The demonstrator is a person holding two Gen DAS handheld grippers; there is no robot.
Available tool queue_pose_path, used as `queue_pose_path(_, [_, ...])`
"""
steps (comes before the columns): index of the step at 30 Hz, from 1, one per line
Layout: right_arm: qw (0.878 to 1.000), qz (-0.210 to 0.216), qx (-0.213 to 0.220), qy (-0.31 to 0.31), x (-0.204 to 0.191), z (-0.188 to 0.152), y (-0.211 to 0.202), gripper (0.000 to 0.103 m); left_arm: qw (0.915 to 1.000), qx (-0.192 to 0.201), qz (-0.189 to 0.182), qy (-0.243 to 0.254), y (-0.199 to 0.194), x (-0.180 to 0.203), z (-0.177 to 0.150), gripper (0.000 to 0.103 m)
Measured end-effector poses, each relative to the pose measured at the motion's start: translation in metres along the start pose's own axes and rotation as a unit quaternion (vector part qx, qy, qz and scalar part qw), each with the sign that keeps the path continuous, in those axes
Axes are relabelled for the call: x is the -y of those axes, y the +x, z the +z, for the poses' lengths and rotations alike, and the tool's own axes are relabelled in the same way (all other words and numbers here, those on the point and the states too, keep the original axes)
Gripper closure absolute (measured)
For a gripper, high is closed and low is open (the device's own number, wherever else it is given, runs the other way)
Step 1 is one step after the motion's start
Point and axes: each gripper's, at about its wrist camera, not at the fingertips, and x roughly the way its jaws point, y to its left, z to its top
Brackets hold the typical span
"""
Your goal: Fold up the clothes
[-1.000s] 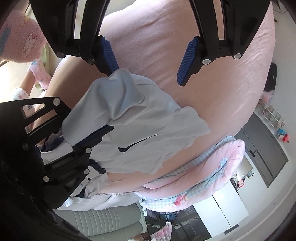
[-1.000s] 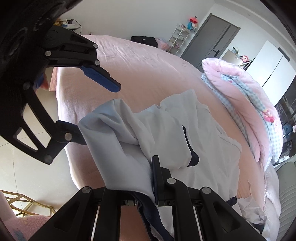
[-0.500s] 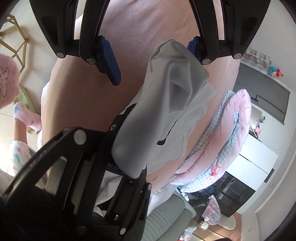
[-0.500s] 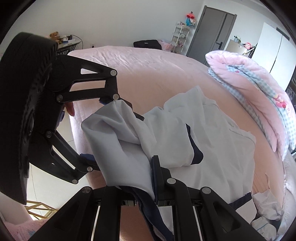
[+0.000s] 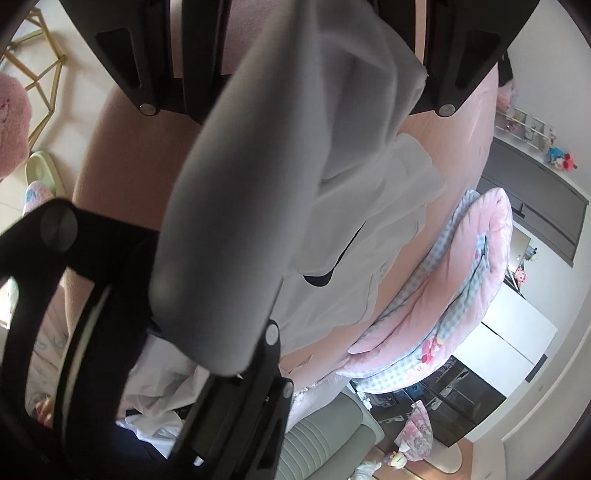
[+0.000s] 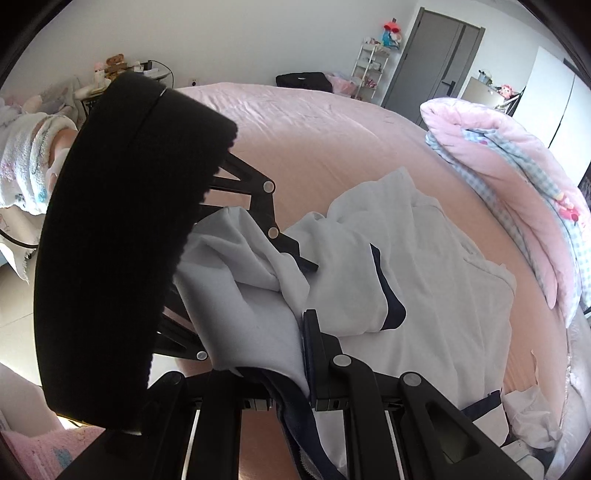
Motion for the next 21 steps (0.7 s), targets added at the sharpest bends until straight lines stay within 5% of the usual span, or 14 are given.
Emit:
queue_pose_path(6, [1.000, -0.016, -0.009, -0.010, -0.004, -0.002, -0.003, 0.092, 0.9910, -0.035, -0.063, -0.113, 0.006, -0.028, 0.004, 0.074])
queue_pose_path(10, [0.999, -0.043, -0.013, -0.024, -0.006, -0.007, -0.013, 0.090, 0.9867, -0.048, -0.060, -0.143, 0.007, -0.035, 0.008, 0.075])
queue_pose_path(11, [0.998, -0.052, -0.014, -0.026, -0.006, -0.009, -0.016, 0.087, 0.9872, -0.053, -0.052, -0.141, 0.007, -0.034, 0.010, 0.076])
queue_pose_path(13, [0.997, -0.074, -0.013, -0.022, -0.003, -0.016, -0.024, 0.054, 0.9883, -0.062, -0.034, -0.135, 0.005, -0.030, 0.010, 0.076])
queue_pose_path(15, [0.995, -0.099, -0.009, -0.012, 0.002, -0.025, -0.033, 0.039, 0.9885, -0.067, -0.017, -0.134, 0.001, -0.026, 0.009, 0.077])
queue_pose_path(21, [0.992, -0.115, -0.028, 0.042, 0.020, -0.052, -0.046, 0.039, 0.9779, -0.088, -0.009, -0.189, 0.001, -0.024, 0.009, 0.077])
